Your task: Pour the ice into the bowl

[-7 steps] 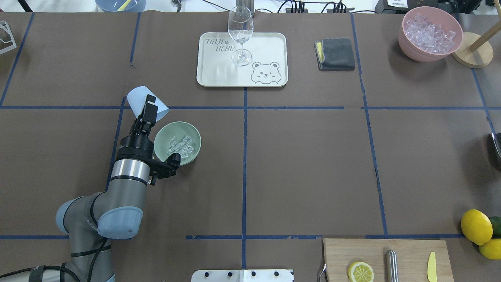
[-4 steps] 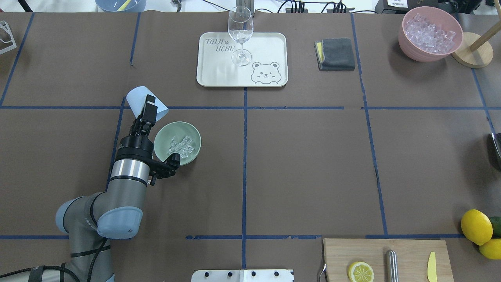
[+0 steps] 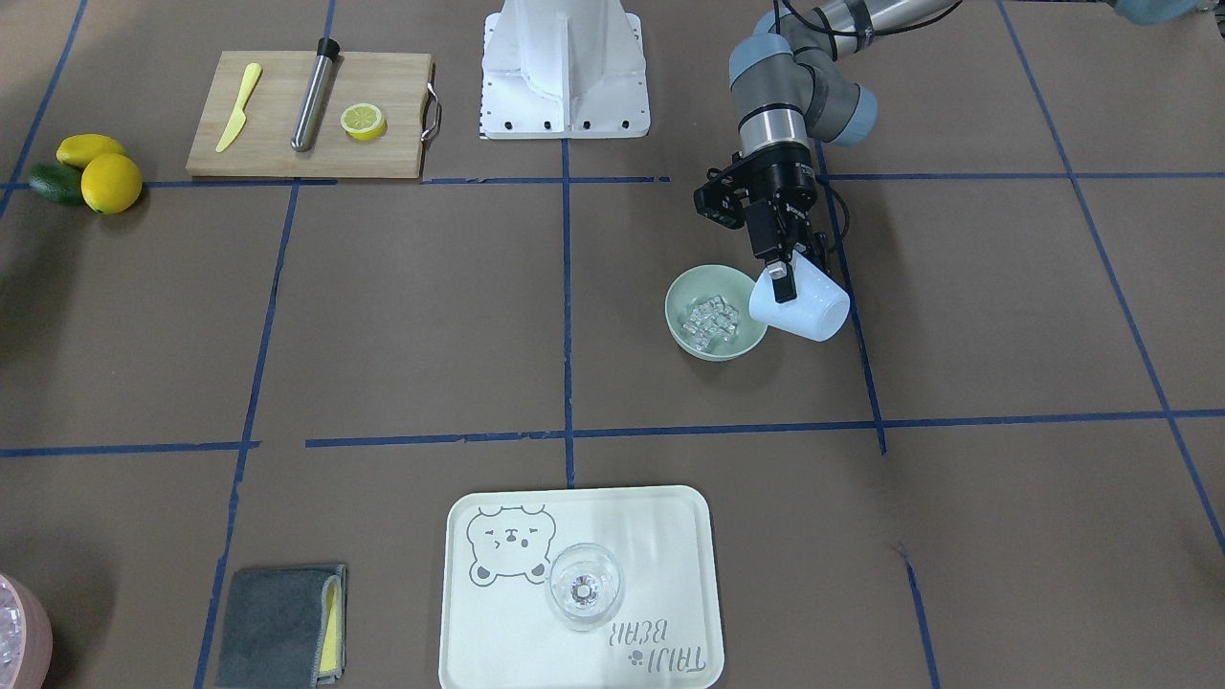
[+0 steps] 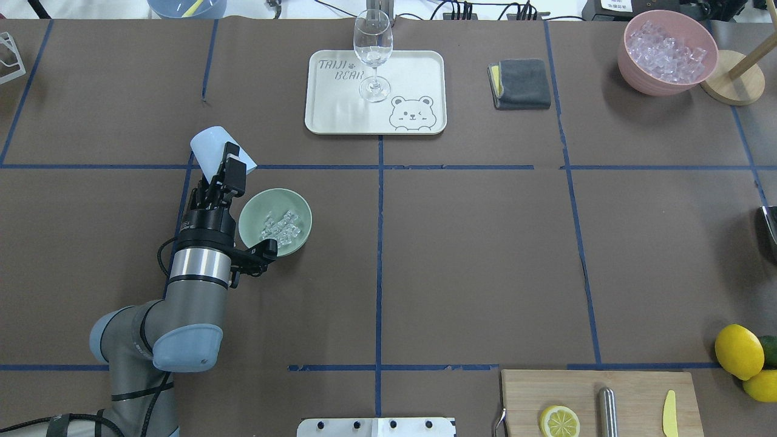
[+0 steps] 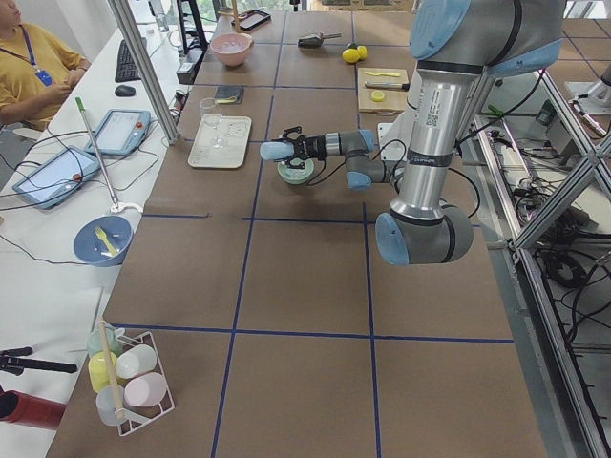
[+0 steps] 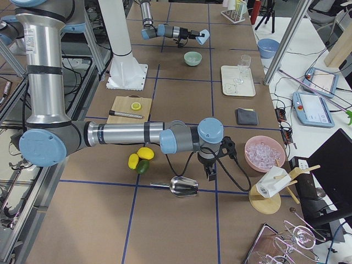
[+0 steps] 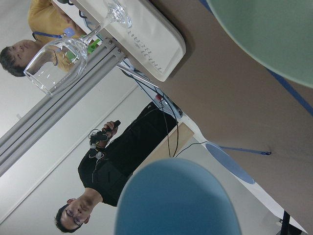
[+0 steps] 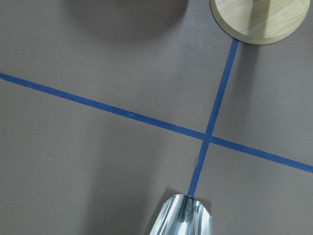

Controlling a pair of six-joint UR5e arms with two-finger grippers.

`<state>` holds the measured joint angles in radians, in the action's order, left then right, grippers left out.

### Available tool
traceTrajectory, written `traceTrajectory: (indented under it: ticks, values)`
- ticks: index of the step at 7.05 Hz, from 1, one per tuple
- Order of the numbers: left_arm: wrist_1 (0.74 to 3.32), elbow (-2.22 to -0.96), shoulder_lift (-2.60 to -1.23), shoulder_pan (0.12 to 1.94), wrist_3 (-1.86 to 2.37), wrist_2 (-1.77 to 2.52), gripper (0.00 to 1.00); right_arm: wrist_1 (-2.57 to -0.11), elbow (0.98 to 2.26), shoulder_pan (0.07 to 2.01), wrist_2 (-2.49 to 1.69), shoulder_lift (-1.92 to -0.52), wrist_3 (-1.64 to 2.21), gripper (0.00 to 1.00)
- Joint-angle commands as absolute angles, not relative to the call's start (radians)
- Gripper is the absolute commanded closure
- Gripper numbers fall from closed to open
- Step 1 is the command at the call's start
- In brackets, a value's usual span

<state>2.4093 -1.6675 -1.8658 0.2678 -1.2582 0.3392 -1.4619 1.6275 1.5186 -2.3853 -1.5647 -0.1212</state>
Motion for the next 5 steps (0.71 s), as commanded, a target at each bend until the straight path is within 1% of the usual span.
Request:
traceTrajectory:
  ticks: [1, 3, 5]
  values:
    - [2.529, -1.660, -1.864, 0.264, -1.264, 0.337, 1.00, -1.462, 1.628, 1.519, -2.385, -1.565, -0.121, 0.00]
    - [2.700, -1.666, -1.856, 0.259, -1.206, 0.354, 1.00, -1.462, 1.628, 1.519, -2.385, -1.565, -0.121, 0.00]
    - [2.721, -1.664, -1.841, 0.259, -0.782, 0.428, 1.00, -1.462, 1.629, 1.519, -2.387, -1.566, -0.121, 0.00]
